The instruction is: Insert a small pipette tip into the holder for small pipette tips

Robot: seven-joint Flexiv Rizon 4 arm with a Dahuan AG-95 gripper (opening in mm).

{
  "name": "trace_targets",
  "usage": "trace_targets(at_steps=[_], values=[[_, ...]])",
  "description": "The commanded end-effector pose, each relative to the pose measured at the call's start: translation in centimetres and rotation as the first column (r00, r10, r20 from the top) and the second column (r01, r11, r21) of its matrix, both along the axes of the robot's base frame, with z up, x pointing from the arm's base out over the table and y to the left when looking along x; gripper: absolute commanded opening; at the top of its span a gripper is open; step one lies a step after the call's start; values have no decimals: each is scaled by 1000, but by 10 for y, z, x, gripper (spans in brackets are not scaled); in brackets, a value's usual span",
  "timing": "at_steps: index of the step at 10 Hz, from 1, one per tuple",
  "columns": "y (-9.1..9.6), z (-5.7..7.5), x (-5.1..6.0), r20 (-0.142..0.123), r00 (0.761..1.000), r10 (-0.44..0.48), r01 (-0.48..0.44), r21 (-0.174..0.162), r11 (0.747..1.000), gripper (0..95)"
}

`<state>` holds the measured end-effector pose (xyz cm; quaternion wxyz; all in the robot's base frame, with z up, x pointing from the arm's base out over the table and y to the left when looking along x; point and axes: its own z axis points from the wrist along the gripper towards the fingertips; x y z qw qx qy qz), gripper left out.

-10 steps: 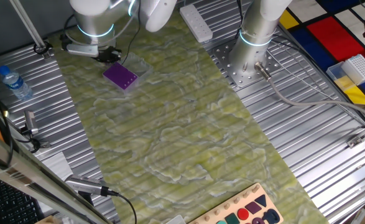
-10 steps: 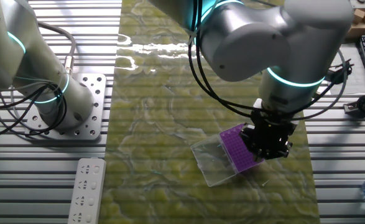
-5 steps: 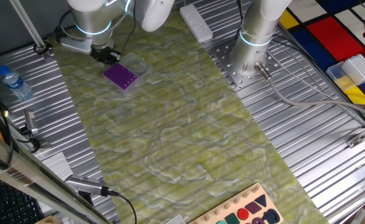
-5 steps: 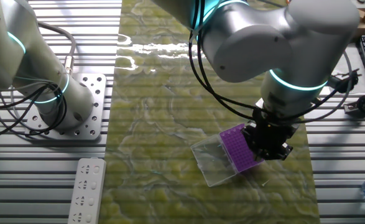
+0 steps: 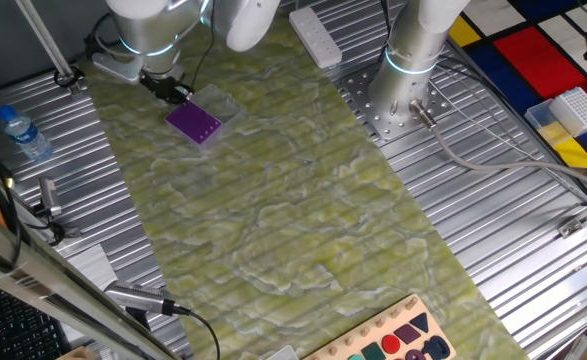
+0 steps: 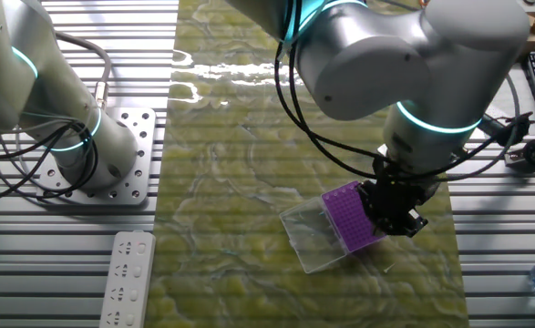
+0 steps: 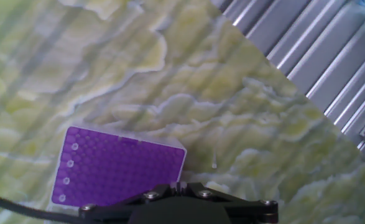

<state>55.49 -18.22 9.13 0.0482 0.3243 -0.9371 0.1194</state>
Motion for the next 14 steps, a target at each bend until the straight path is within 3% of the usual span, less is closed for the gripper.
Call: trace_targets(at_steps=[1,5,6,9,14], values=[[0,0,0,-3,992,129,-128,86,988,0],[-24,-7,5,26,980,196,-197,89,976,0],[-28,-8,6,27,980,198,-200,88,976,190],[-46,-20,9,37,983,179,-182,96,979,190],[-55,-36,7,55,983,178,-182,101,978,190]])
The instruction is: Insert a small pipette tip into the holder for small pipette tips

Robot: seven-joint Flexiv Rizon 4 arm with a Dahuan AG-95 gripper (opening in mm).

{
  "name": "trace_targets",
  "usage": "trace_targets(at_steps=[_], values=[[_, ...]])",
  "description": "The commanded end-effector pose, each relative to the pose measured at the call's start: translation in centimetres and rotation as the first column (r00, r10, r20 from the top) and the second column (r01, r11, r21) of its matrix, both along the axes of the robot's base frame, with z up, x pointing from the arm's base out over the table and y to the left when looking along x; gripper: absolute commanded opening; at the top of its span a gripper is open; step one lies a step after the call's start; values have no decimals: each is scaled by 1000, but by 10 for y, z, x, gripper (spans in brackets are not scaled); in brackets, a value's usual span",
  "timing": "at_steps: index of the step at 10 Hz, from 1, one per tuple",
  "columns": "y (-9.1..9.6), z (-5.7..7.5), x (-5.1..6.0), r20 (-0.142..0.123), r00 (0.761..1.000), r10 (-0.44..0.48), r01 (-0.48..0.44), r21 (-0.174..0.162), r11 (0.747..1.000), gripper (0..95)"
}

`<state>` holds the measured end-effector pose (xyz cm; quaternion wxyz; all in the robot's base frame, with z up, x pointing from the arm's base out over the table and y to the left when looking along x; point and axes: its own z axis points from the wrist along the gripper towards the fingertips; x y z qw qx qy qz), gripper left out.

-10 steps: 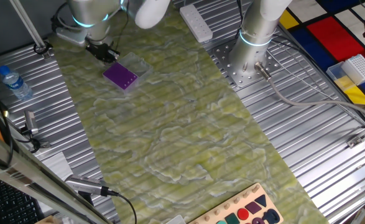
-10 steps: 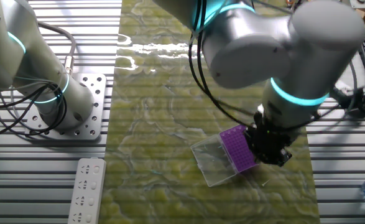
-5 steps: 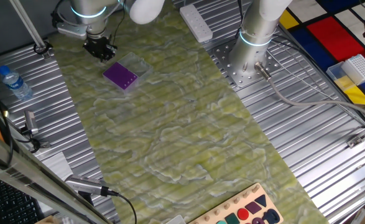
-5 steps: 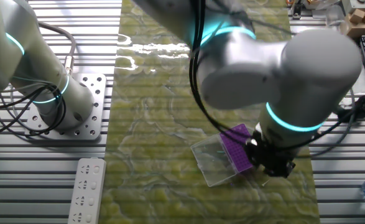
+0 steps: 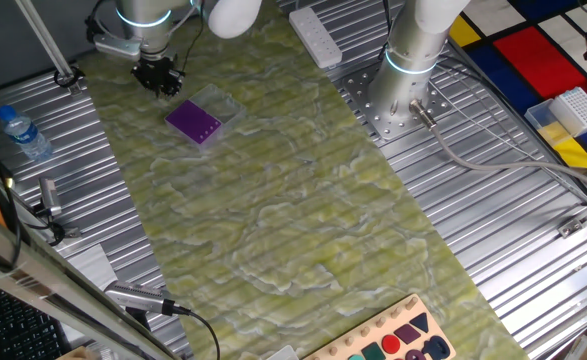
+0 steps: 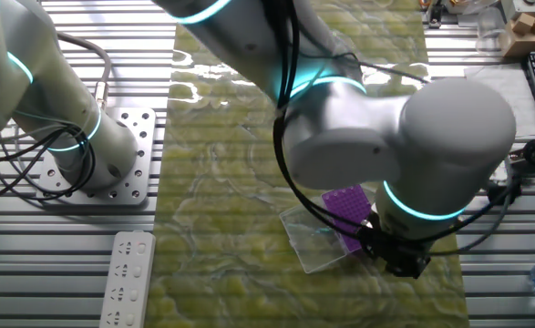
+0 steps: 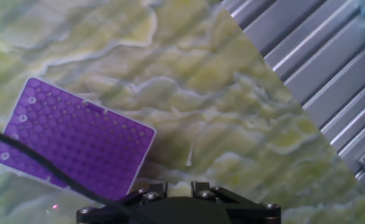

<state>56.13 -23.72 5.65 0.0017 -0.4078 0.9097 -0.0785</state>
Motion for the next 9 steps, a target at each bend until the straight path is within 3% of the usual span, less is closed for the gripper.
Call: trace_targets(at_steps=[1,4,5,9], values=[[0,-3,1,6,1000,-6,6,-4,1000,190],[1,-1,3,3,1000,2,-2,-2,1000,190],[1,-1,3,-4,1000,9,-9,-6,1000,0],[1,-1,3,-12,1000,-13,13,-20,1000,0]])
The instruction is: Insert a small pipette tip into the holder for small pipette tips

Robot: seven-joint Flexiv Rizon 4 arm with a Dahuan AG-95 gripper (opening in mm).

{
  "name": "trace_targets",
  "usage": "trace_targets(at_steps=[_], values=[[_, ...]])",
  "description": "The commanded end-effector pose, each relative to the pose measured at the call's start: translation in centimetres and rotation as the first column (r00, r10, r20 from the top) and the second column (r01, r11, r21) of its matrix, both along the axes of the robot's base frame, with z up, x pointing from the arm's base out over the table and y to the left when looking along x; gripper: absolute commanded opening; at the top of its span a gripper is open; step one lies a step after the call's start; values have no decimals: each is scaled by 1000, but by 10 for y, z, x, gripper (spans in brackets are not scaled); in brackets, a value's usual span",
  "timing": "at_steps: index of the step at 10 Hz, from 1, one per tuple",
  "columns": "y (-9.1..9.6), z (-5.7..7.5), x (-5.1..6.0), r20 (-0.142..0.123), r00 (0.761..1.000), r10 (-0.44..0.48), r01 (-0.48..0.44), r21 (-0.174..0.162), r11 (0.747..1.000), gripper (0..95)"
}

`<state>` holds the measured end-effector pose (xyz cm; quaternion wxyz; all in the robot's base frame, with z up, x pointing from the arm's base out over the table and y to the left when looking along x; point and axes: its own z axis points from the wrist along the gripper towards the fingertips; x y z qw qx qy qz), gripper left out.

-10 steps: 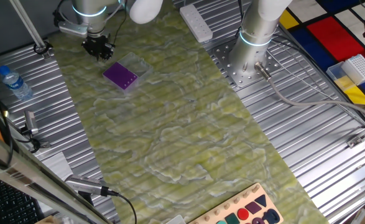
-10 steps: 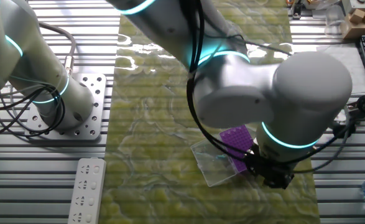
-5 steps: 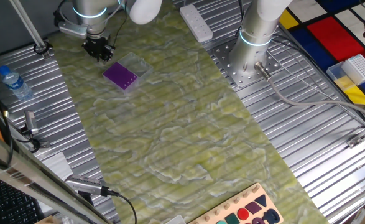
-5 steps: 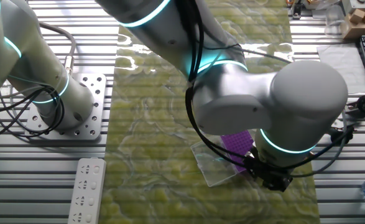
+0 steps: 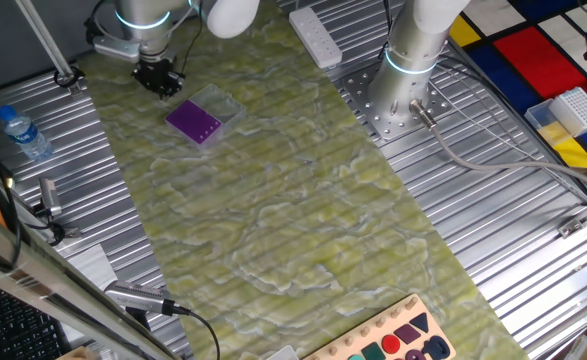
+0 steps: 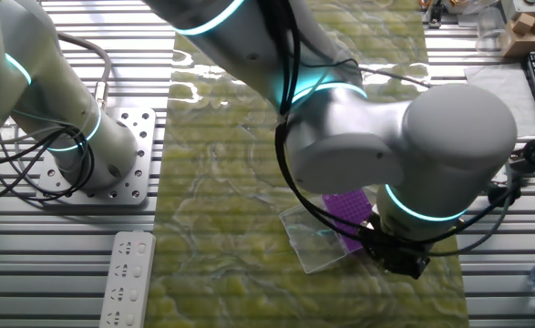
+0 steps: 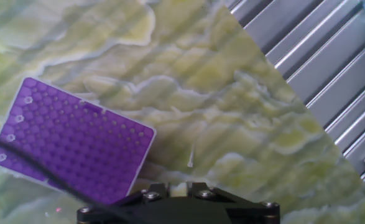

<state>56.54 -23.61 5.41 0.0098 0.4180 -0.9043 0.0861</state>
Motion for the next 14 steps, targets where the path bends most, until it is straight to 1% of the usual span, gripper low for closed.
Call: trace_targets(at_steps=[1,3,5,6,7,8,9,11,13,14], values=[[0,1,-1,7,999,-53,53,9,999,0],[0,1,-1,12,997,-79,78,12,997,0],[0,1,-1,10,997,-74,73,27,997,0],[0,1,-1,11,999,-51,50,43,998,0],[0,1,-1,14,999,-35,33,72,997,0],[0,1,-1,19,1000,-24,23,89,996,190],[0,1,-1,26,999,-20,17,99,995,190],[-1,0,-1,43,999,-22,17,107,994,190],[-9,-7,3,52,999,-16,10,108,994,190],[-14,-10,5,55,998,-9,2,114,993,190]])
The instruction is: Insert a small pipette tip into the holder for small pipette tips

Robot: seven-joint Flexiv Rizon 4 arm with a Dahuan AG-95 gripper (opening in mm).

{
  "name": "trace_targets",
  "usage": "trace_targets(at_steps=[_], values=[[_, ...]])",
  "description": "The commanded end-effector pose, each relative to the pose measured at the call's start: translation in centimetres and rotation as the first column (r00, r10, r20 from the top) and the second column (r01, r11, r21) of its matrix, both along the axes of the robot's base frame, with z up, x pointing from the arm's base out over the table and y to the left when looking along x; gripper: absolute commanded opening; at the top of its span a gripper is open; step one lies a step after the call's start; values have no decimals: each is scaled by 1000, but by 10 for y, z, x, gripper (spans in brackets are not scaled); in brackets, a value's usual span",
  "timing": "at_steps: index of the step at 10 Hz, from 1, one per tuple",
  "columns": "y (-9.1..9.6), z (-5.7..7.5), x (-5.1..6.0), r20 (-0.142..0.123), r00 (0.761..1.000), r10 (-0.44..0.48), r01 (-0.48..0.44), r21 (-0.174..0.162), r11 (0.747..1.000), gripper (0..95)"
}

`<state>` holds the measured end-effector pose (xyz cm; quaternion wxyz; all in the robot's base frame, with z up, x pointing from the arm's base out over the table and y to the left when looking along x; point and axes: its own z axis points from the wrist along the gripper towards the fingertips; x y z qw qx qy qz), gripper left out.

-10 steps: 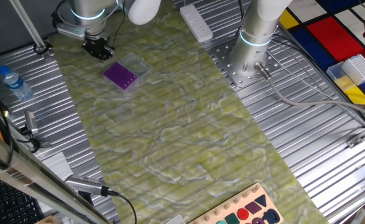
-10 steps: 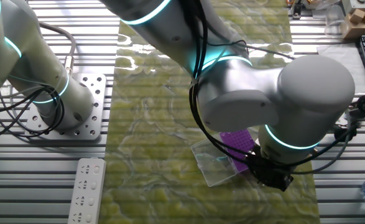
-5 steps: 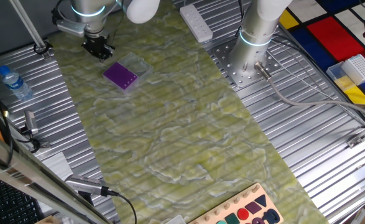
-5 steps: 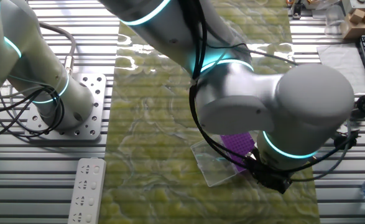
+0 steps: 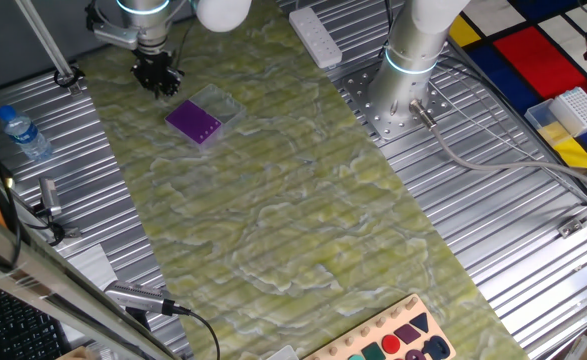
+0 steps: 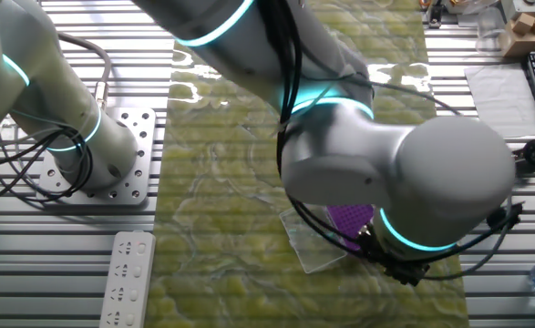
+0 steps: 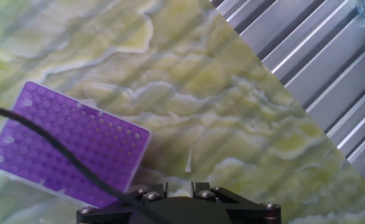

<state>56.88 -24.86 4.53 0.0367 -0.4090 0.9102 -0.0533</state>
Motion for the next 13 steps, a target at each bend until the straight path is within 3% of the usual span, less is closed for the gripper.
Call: trace_targets(at_steps=[1,4,7,13], values=[[-4,-5,3,-1,1000,2,-2,19,1000,190],[-1,-12,11,0,1000,-15,15,23,1000,190],[0,-22,11,5,1000,-19,19,28,999,190],[4,-27,13,8,999,-40,39,30,999,190]])
